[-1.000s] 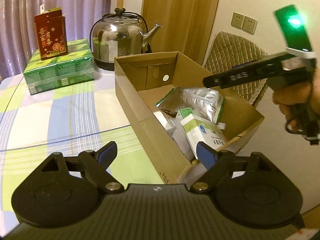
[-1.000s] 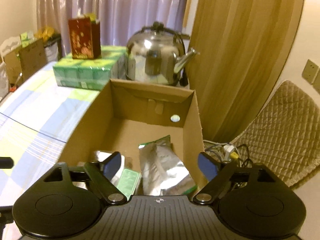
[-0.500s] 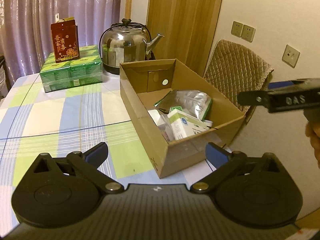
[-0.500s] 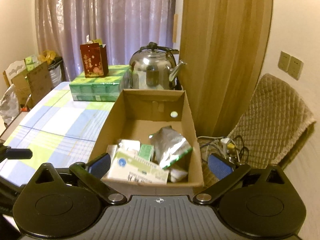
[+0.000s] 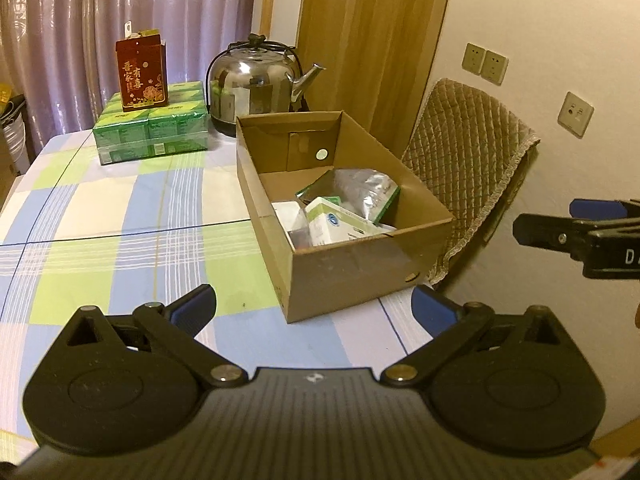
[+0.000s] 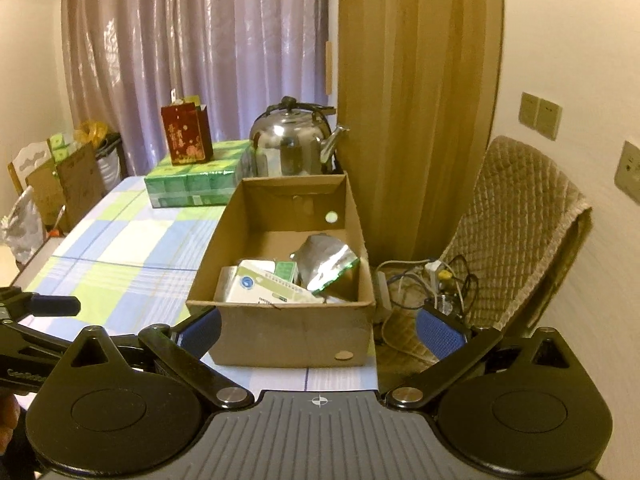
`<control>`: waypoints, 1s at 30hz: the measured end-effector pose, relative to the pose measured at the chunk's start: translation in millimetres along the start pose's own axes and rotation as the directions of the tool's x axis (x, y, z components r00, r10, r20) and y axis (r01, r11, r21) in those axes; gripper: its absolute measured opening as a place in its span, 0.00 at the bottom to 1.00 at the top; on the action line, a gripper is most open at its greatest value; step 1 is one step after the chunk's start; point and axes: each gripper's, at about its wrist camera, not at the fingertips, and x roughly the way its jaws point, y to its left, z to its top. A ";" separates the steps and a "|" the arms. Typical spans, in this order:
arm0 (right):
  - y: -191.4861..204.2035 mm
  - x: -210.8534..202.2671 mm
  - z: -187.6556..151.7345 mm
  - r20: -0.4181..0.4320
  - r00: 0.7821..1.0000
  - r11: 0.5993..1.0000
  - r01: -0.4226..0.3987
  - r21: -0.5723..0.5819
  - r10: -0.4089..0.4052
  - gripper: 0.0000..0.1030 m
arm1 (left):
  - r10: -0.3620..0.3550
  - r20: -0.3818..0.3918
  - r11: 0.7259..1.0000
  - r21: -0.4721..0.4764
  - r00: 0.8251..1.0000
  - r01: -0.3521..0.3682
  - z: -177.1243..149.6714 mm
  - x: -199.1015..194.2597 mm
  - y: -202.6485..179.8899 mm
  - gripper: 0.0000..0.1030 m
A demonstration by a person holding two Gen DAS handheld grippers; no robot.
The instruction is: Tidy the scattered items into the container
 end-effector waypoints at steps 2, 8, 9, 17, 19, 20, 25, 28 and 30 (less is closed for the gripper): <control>1.2 -7.2 -4.4 0.004 1.000 1.000 -0.001 0.001 0.001 0.98 | 0.000 0.003 1.000 0.000 1.000 0.000 -2.2 -6.3 -3.8 0.99; 9.0 -28.0 -16.4 0.020 1.000 1.000 0.002 0.004 -0.002 0.98 | -0.006 0.011 1.000 -0.003 1.000 0.006 -9.2 -23.4 -10.8 0.99; 10.2 -31.1 -18.1 0.024 1.000 1.000 0.002 0.006 -0.002 0.98 | -0.007 0.014 1.000 -0.002 1.000 0.007 -10.4 -26.1 -12.0 0.99; 21.3 -49.8 -22.4 0.048 0.999 1.000 0.005 0.016 -0.006 0.98 | -0.019 0.026 0.999 -0.036 0.999 0.020 -18.7 -43.9 -12.5 0.99; 24.9 -54.2 -23.0 0.053 0.999 1.000 0.007 0.008 -0.007 0.98 | -0.013 0.031 0.999 -0.042 0.999 0.014 -21.0 -48.0 -11.4 0.99; 27.0 -55.8 -23.2 0.054 0.999 1.000 0.007 0.003 -0.008 0.98 | -0.009 0.032 0.999 -0.045 0.999 0.010 -22.3 -49.7 -10.4 0.99; 35.5 -63.7 -26.8 0.057 0.998 1.000 0.012 -0.006 -0.011 0.98 | 0.017 0.031 0.998 -0.055 0.999 -0.015 -28.7 -56.0 -6.5 0.99; 38.4 -65.9 -28.0 0.057 0.998 1.000 0.013 -0.001 -0.013 0.98 | 0.020 0.028 0.998 -0.062 0.999 -0.018 -31.4 -58.0 -4.3 0.99; 41.4 -67.2 -28.8 0.059 0.998 1.000 0.013 -0.005 -0.012 0.98 | 0.022 0.031 0.998 -0.065 0.999 -0.020 -32.1 -59.6 -2.9 0.99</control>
